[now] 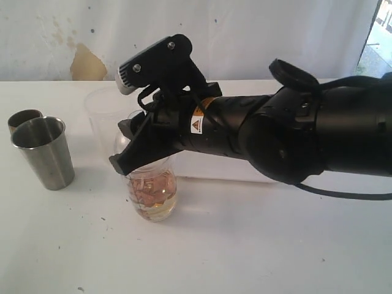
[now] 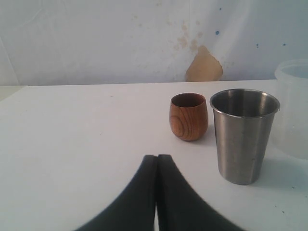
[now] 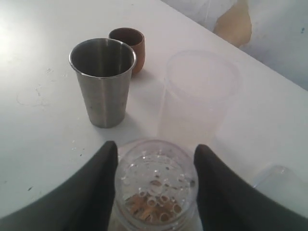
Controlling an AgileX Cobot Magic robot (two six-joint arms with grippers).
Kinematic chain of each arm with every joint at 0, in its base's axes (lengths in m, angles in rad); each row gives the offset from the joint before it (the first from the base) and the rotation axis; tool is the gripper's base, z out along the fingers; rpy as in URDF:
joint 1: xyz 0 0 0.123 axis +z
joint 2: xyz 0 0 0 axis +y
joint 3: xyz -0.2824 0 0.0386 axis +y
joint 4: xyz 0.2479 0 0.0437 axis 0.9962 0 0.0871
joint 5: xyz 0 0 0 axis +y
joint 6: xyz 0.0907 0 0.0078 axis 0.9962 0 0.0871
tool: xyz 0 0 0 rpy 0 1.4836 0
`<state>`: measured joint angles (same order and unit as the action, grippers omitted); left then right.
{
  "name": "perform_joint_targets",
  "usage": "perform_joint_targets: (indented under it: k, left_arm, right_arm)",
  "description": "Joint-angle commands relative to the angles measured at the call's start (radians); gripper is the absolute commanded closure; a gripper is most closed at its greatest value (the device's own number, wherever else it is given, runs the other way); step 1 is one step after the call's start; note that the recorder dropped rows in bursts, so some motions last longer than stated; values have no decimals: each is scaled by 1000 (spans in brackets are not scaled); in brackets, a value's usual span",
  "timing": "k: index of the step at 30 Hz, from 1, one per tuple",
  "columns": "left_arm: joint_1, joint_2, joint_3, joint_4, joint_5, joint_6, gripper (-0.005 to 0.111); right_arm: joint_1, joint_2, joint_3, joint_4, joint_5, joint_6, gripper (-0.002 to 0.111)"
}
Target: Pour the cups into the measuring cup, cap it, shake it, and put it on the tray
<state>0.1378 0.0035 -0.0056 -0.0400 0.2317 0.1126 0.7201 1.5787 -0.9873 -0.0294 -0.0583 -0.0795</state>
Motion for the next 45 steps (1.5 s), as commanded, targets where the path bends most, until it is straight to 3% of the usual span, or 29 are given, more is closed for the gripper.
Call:
perform_joint_targets:
  k: [1,6,33,45]
  left_arm:
    - [0,-4,6,1,2,-3,107]
    - [0,-4,6,1,2,-3,107]
    - [0,-4,6,1,2,-3,107]
    - [0,-4,6,1,2,-3,107]
  right_arm:
    - [-35,9,6,-16,169,-45,108]
    - [-63,11,-17,-18,266,-48,108]
    - [-63,88,-23,-125,435,-45,108]
    - [-63,88,-23,-121,379,-23,108]
